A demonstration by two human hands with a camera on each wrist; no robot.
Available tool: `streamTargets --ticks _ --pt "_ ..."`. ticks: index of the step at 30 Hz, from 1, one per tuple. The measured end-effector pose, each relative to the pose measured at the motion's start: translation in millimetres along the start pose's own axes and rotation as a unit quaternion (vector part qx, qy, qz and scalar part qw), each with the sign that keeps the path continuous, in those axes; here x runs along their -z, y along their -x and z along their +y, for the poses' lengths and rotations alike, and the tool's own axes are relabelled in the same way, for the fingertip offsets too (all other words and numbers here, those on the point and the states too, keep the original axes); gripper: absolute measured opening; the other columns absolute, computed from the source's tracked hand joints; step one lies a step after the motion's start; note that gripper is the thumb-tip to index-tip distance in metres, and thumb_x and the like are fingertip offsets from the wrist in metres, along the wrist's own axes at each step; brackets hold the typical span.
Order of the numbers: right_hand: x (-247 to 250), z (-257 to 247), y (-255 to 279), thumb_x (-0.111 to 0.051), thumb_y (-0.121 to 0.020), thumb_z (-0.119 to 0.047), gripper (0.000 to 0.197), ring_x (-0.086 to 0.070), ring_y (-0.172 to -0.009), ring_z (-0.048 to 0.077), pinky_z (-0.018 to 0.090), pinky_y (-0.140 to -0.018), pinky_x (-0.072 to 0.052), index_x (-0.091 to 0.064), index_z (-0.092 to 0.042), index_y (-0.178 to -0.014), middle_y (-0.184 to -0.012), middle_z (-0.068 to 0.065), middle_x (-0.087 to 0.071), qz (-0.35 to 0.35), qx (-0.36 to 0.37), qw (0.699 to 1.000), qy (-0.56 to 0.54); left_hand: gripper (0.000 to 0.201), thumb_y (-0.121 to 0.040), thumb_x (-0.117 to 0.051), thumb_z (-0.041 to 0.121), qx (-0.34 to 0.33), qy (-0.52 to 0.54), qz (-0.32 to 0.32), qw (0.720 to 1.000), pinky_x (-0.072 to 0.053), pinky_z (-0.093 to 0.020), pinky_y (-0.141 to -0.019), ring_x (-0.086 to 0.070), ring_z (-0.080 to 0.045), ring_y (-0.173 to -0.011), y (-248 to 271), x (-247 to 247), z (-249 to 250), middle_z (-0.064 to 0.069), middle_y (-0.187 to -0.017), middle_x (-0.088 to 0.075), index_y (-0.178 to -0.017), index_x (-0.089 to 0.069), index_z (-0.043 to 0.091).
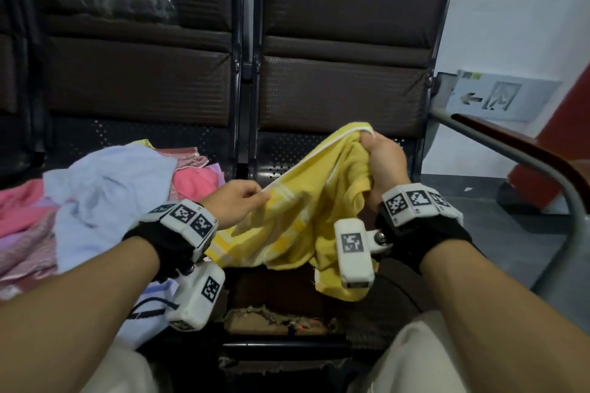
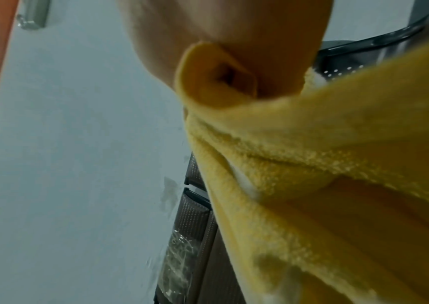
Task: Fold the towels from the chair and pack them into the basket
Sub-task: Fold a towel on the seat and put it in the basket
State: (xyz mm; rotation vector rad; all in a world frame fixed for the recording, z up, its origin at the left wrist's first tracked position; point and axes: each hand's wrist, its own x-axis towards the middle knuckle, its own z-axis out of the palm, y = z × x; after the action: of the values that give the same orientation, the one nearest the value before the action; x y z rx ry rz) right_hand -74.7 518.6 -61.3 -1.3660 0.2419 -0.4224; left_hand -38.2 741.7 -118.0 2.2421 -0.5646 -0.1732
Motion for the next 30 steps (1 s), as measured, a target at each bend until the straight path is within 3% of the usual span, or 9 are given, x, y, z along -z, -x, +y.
streamTargets --ticks 4,7,9,14,17,20,23,26,30 --pt "10.9 9.7 -7.7 -0.055 -0.088 -0.012 0.016 -0.063 -0.072 0.023 0.036 -0.072 -0.053 -0.067 -0.009 -0.079 -0.075 0.009 -0.065 0.053 0.008 0.996 0.071 0.029 -0.099 -0.041 0.027 -0.004 0.002 0.058 0.998 -0.036 -0.030 -0.068 -0.045 -0.015 -0.071 -2.8 -3.8 11.2 0.005 -0.067 -0.045 -0.071 -0.044 0.019" --pt "18.2 22.4 -8.0 -0.059 -0.089 -0.021 0.023 -0.062 -0.095 0.028 0.043 -0.090 -0.051 -0.060 -0.011 -0.109 -0.107 0.011 -0.064 0.062 0.003 0.981 0.182 0.026 -0.097 -0.047 0.027 -0.046 0.042 0.105 0.993 -0.040 -0.027 -0.063 -0.048 -0.011 -0.066 -4.1 -2.1 29.9 0.005 -0.067 -0.049 -0.072 -0.051 0.020" --pt "17.3 26.3 -1.9 -0.062 -0.090 -0.024 0.021 -0.058 -0.082 0.021 0.039 -0.081 -0.050 -0.055 -0.018 -0.110 -0.099 0.005 -0.061 0.044 0.024 0.976 0.211 0.022 -0.094 -0.053 0.029 -0.056 0.078 0.117 0.988 -0.044 -0.024 -0.066 -0.052 -0.007 -0.068 -5.0 0.3 40.7 0.006 -0.070 -0.057 -0.075 -0.060 0.020" --pt "13.6 13.7 11.9 -0.057 -0.093 -0.008 0.016 -0.060 -0.059 0.007 0.022 -0.054 -0.049 -0.071 -0.015 -0.087 -0.065 -0.005 -0.064 -0.095 0.036 0.990 0.095 0.026 -0.085 -0.062 0.043 0.033 0.204 0.135 0.969 -0.052 -0.030 -0.078 -0.065 -0.014 -0.080 -5.0 6.6 52.7 0.000 -0.083 -0.070 -0.083 -0.070 0.018" --pt "15.1 13.0 13.3 -0.051 -0.089 0.009 0.030 -0.066 -0.066 0.013 0.025 -0.059 -0.054 -0.071 -0.013 -0.095 -0.069 0.000 -0.068 -0.158 0.003 0.985 0.072 0.033 -0.082 -0.067 0.038 0.100 0.307 0.143 0.936 -0.054 -0.038 -0.088 -0.067 -0.025 -0.093 -1.7 4.4 53.5 -0.013 -0.100 -0.072 -0.100 -0.070 0.010" --pt "20.3 19.9 13.9 -0.059 -0.079 0.016 0.038 -0.067 -0.075 0.014 0.026 -0.072 -0.056 -0.071 -0.013 -0.101 -0.078 0.002 -0.069 -0.168 0.045 0.963 0.205 0.037 -0.085 -0.067 0.018 0.146 0.417 0.099 0.892 -0.049 -0.053 -0.093 -0.063 -0.033 -0.094 0.9 2.9 53.4 -0.024 -0.108 -0.066 -0.118 -0.061 0.002" --pt "24.2 21.7 13.0 -0.076 -0.071 0.003 0.032 -0.066 -0.075 0.012 0.029 -0.076 -0.054 -0.073 -0.027 -0.081 -0.075 -0.002 -0.070 -0.133 0.083 0.942 0.296 0.036 -0.085 -0.063 0.003 0.150 0.461 0.074 0.871 -0.055 -0.042 -0.084 -0.065 -0.027 -0.087 -0.6 4.3 52.7 -0.018 -0.100 -0.067 -0.121 -0.059 0.000" --pt "23.5 20.7 11.9 -0.080 -0.072 -0.015 0.014 -0.063 -0.068 0.008 0.026 -0.068 -0.052 -0.071 -0.025 -0.069 -0.068 -0.006 -0.068 -0.111 0.112 0.950 0.269 0.042 -0.084 -0.061 -0.003 0.153 0.521 0.059 0.838 -0.050 -0.038 -0.094 -0.059 -0.024 -0.099 -2.0 7.1 51.2 -0.015 -0.109 -0.063 -0.124 -0.058 0.005" --pt "16.7 20.9 18.1 -0.068 -0.080 -0.049 0.034 -0.057 -0.056 -0.003 0.009 -0.054 -0.041 -0.064 -0.030 -0.052 -0.055 -0.017 -0.062 -0.097 0.183 0.905 0.372 0.042 -0.087 -0.056 -0.005 0.145 0.539 0.046 0.828 -0.058 -0.026 -0.067 -0.065 -0.017 -0.089 1.0 10.2 49.3 -0.009 -0.103 -0.067 -0.127 -0.053 0.008"
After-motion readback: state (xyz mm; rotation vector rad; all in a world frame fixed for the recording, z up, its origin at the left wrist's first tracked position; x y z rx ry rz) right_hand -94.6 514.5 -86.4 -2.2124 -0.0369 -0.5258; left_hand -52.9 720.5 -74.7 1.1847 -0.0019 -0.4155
